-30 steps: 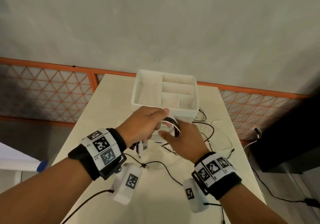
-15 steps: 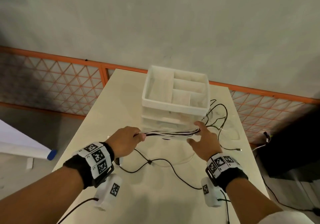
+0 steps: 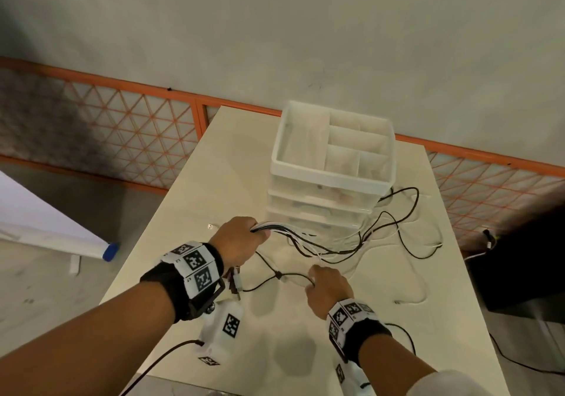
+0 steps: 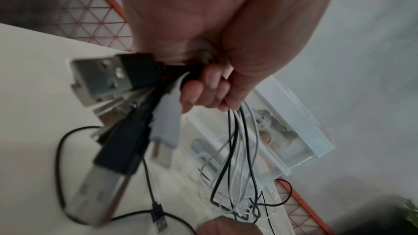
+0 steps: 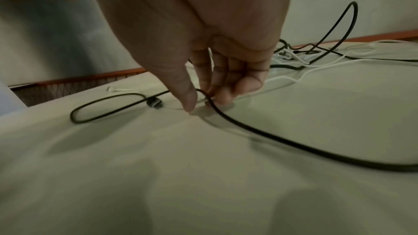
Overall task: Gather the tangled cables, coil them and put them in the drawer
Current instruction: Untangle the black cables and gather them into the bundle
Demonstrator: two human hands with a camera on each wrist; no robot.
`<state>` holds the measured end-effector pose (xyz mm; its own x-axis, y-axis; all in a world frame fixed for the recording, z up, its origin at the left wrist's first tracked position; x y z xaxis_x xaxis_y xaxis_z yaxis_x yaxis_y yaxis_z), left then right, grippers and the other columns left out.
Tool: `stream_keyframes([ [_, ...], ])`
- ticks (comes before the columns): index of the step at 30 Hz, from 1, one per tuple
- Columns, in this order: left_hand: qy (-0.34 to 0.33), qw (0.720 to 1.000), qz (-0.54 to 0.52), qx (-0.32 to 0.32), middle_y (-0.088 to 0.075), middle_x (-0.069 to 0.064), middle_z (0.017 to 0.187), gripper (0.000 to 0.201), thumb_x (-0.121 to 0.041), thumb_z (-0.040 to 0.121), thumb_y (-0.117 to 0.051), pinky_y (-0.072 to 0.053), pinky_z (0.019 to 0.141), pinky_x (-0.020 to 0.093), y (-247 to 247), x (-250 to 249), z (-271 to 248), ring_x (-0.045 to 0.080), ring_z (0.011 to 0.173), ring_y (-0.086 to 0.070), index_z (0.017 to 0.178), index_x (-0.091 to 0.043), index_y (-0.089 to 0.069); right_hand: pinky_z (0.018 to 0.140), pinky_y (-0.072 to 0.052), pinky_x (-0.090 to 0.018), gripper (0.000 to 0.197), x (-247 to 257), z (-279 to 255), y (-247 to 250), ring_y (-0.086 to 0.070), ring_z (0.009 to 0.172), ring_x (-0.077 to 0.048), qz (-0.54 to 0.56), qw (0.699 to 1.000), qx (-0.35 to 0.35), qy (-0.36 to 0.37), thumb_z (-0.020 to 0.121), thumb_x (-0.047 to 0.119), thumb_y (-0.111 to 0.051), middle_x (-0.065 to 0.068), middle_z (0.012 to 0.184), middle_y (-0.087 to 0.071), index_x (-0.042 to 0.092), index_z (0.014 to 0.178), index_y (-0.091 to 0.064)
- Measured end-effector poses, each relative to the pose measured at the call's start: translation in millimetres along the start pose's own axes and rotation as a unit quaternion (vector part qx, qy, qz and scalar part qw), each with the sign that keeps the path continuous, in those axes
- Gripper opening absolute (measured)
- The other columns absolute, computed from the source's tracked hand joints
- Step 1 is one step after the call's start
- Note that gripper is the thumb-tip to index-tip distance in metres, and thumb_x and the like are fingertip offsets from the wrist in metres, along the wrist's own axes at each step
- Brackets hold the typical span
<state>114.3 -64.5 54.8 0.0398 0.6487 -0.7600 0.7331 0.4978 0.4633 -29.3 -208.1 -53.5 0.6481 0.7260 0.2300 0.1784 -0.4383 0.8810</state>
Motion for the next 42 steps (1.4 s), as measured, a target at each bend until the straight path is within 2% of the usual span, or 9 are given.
stream_keyframes([
  [6, 0.006, 0.997, -0.073, -0.018, -0.068, 0.007, 0.079, 0.02, -0.023, 0.098, -0.054, -0.035, 0.047, 0.026, 13, 0, -1, 0.018, 0.054, -0.043, 0.087, -0.006, -0.058, 0.079, -0.052, -0.031, 0.012, 22, -16, 83, -0.066, 0.087, -0.017, 0.147, 0.969, -0.181, 0.082, 0.089, 0.022, -0.067, 0.005, 0.096, -0.073, 0.025, 0.092, -0.079],
  [12, -0.081, 0.979, -0.177, 0.066, -0.077, 0.006, 0.086, 0.018, -0.024, 0.101, -0.051, -0.034, 0.043, 0.025, -2, -47, -8, 0.016, 0.051, -0.044, 0.101, -0.009, -0.058, 0.072, -0.05, -0.019, 0.011, 55, -51, 168, -0.065, 0.075, -0.007, 0.284, 0.908, -0.226, 0.209, 0.089, 0.017, -0.072, 0.009, 0.081, -0.073, 0.023, 0.093, -0.081],
  [15, -0.087, 0.977, -0.165, 0.101, -0.063, 0.004, 0.06, 0.019, -0.025, 0.102, -0.048, -0.03, 0.041, 0.024, -15, -58, -9, 0.014, 0.046, -0.035, 0.101, -0.007, -0.055, 0.076, -0.05, -0.014, 0.008, 30, -53, 202, -0.067, 0.081, -0.003, 0.341, 0.87, -0.325, 0.147, 0.089, 0.022, -0.073, 0.014, 0.084, -0.074, 0.025, 0.09, -0.08],
  [21, -0.059, 0.99, -0.118, 0.052, -0.058, 0.0, 0.059, 0.019, -0.026, 0.1, -0.051, -0.03, 0.043, 0.025, 2, -29, 6, 0.015, 0.05, -0.033, 0.092, -0.009, -0.055, 0.081, -0.056, -0.04, 0.026, -90, -48, 223, -0.065, 0.084, -0.024, 0.382, 0.792, -0.465, -0.104, 0.09, 0.046, -0.066, 0.003, 0.084, -0.065, 0.027, 0.103, -0.077],
  [26, -0.065, 0.986, -0.146, 0.053, -0.054, 0.002, 0.061, 0.02, -0.024, 0.1, -0.052, -0.03, 0.041, 0.023, 11, -37, 6, 0.015, 0.05, -0.032, 0.085, -0.012, -0.054, 0.075, -0.044, -0.033, 0.032, -121, -48, 203, -0.059, 0.083, -0.027, 0.345, 0.831, -0.395, -0.185, 0.094, 0.052, -0.06, 0.002, 0.071, -0.062, 0.021, 0.091, -0.07],
  [31, -0.107, 0.994, -0.005, 0.031, -0.061, 0.0, 0.064, 0.028, -0.029, 0.1, -0.05, -0.038, 0.057, 0.027, 11, -45, 10, 0.017, 0.057, -0.045, 0.083, -0.008, -0.057, 0.068, -0.052, -0.034, 0.038, -122, -47, 238, -0.068, 0.075, -0.021, 0.365, 0.813, -0.434, -0.131, 0.097, 0.053, -0.05, 0.005, 0.075, -0.071, 0.02, 0.095, -0.069],
  [37, -0.072, 0.995, -0.054, 0.047, -0.057, -0.004, 0.055, 0.028, -0.03, 0.1, -0.05, -0.046, 0.081, 0.039, 6, -35, 14, 0.026, 0.078, -0.069, 0.085, -0.007, -0.053, 0.055, -0.041, -0.021, 0.027, -113, -55, 288, -0.061, 0.05, -0.001, 0.379, 0.779, -0.496, -0.057, 0.099, 0.041, -0.049, 0.004, 0.083, -0.07, 0.025, 0.083, -0.064],
  [40, -0.065, 0.991, -0.103, 0.048, -0.048, 0.002, 0.058, 0.026, -0.027, 0.101, -0.05, -0.048, 0.083, 0.039, 6, -39, 9, 0.022, 0.065, -0.069, 0.082, -0.009, -0.046, 0.055, -0.046, -0.014, 0.023, -122, -42, 261, -0.067, 0.062, -0.006, 0.372, 0.821, -0.426, -0.079, 0.098, 0.034, -0.052, -0.003, 0.092, -0.072, 0.021, 0.105, -0.069],
  [42, -0.05, 0.982, -0.171, 0.063, -0.045, 0.002, 0.059, 0.027, -0.024, 0.102, -0.049, -0.054, 0.071, 0.037, 4, -40, 4, 0.021, 0.055, -0.057, 0.08, -0.008, -0.048, 0.076, -0.058, -0.032, 0.035, -127, -27, 221, -0.072, 0.087, -0.023, 0.32, 0.886, -0.315, -0.118, 0.09, 0.032, -0.058, -0.005, 0.103, -0.074, 0.028, 0.125, -0.063],
])
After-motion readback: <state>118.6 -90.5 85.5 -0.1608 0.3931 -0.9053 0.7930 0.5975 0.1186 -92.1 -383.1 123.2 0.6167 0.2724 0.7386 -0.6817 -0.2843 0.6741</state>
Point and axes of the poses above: each hand's wrist, its own z-axis towards the middle knuckle, its own y-axis out of the back of the hand, x = y × z, the point moved 7 cm from there along z, towards the middle knuckle
